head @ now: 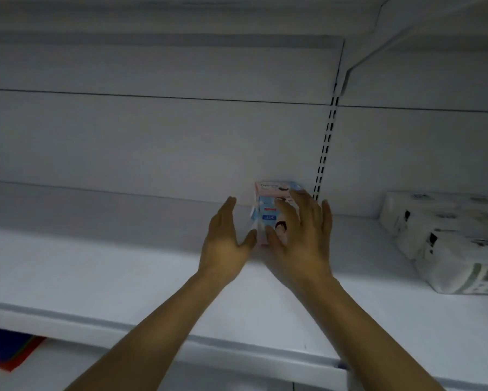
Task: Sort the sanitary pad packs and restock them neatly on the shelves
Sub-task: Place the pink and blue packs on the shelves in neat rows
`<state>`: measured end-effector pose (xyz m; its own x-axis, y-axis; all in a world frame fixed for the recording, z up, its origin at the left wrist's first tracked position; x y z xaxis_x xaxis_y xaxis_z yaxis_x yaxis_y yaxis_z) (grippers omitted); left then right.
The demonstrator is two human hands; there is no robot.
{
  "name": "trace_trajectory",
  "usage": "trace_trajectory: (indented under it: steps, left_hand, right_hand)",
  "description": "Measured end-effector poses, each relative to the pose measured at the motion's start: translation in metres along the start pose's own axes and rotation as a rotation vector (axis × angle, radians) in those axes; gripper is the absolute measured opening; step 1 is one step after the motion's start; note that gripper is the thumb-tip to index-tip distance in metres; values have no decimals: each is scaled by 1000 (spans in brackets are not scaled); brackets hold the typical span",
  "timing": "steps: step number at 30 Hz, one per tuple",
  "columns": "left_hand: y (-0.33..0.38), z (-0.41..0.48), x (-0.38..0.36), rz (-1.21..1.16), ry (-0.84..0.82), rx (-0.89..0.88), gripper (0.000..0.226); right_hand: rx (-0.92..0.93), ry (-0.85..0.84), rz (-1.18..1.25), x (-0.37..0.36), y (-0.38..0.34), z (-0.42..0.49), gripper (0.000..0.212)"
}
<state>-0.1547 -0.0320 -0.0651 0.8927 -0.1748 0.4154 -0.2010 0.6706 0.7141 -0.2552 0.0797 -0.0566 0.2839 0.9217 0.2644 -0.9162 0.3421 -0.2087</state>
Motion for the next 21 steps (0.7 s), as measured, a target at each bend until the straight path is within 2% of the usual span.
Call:
trace_trajectory:
  steps: [3,7,11,14,17,19,21]
  left_hand:
    - [-13,4,50,105,65,-137,76]
    - [-50,4,150,207,236,-188,71]
    - [-107,-30,259,297,391,-67,67]
    - [-163,-77,342,396,411,23,69]
    - [-224,-139,423,479,419,150,68]
    - [-265,-187,472,531,437,249,65]
    - [-311,-242,512,551,427,428,60]
  right_hand:
    - [81,-46,176,-18,-47,10,31]
    - [8,-251,479,-54,-161,17,27]
    - [-41,-427,674,-76,-290,-20,30]
    - [-71,-579,811,-84,-379,-79,32]
    - [-26,-757,896,-89,-467,-157,38]
    - [-28,-957,906,-91,-519,-214,35]
    - [-42,-1165,894,-92,-561,-274,26]
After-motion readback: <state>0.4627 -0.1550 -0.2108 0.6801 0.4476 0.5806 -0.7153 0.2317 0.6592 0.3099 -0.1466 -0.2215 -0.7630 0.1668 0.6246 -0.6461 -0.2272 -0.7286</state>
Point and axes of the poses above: each hand's wrist, its own z-axis towards the middle knuckle, its own x-axis out of the back of the hand, y = z × x, the point moved 3 cm from there along z, towards the middle knuckle, and after that the axes turned 13 degrees about y, right-handed, at the moved point
